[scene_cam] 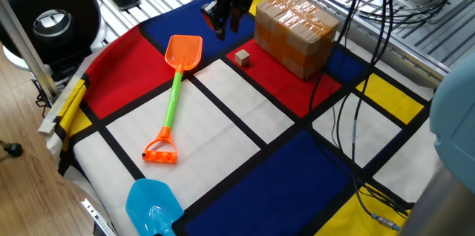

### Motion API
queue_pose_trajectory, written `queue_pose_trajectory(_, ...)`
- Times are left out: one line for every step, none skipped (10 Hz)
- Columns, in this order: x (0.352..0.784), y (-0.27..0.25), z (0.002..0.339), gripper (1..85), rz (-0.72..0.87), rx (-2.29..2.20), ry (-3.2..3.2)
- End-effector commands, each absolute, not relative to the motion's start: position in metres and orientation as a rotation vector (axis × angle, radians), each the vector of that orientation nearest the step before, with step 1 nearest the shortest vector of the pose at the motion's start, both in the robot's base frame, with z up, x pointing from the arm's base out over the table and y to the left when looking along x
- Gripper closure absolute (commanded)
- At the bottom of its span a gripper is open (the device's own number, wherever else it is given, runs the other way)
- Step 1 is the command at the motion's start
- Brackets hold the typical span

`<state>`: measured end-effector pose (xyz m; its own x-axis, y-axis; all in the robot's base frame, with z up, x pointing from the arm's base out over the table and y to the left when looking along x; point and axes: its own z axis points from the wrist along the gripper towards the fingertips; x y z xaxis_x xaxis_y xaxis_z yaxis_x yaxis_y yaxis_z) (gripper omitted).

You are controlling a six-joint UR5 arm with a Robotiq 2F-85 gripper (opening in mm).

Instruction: Use a shovel to scoop up an object

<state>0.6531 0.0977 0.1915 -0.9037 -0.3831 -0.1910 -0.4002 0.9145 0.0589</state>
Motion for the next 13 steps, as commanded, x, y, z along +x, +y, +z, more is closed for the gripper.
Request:
queue_pose_trajectory(0.633,0.100,0.195,20.0,0.191,-0.672,2.957)
queue_pose_trajectory(0.619,0.095,0.195,22.3,0.186,-0.647,3.016)
queue_pose_trajectory(0.610,0.089,0.197,24.7,0.163,-0.624,3.055)
queue_pose_trajectory(0.602,0.085,0.198,26.0,0.143,-0.605,3.088)
queue_pose_trajectory(0.602,0.082,0.198,26.3,0.128,-0.610,3.092)
queue_pose_trajectory(0.602,0.078,0.198,28.3,0.101,-0.599,3.099)
queue_pose_trajectory(0.602,0.065,0.199,29.0,0.043,-0.600,3.109)
queue_pose_trajectory(0.602,0.062,0.201,30.0,0.035,-0.591,3.112)
queue_pose_trajectory(0.604,0.060,0.201,30.3,0.022,-0.576,3.112)
queue_pose_trajectory(0.601,0.071,0.201,30.7,0.088,-0.524,3.122)
queue_pose_trajectory(0.599,0.078,0.202,30.7,0.134,-0.464,3.137)
queue_pose_trajectory(0.592,0.073,0.202,34.0,0.109,-0.454,3.167)
queue_pose_trajectory(0.593,0.072,0.202,35.0,0.105,-0.443,3.165)
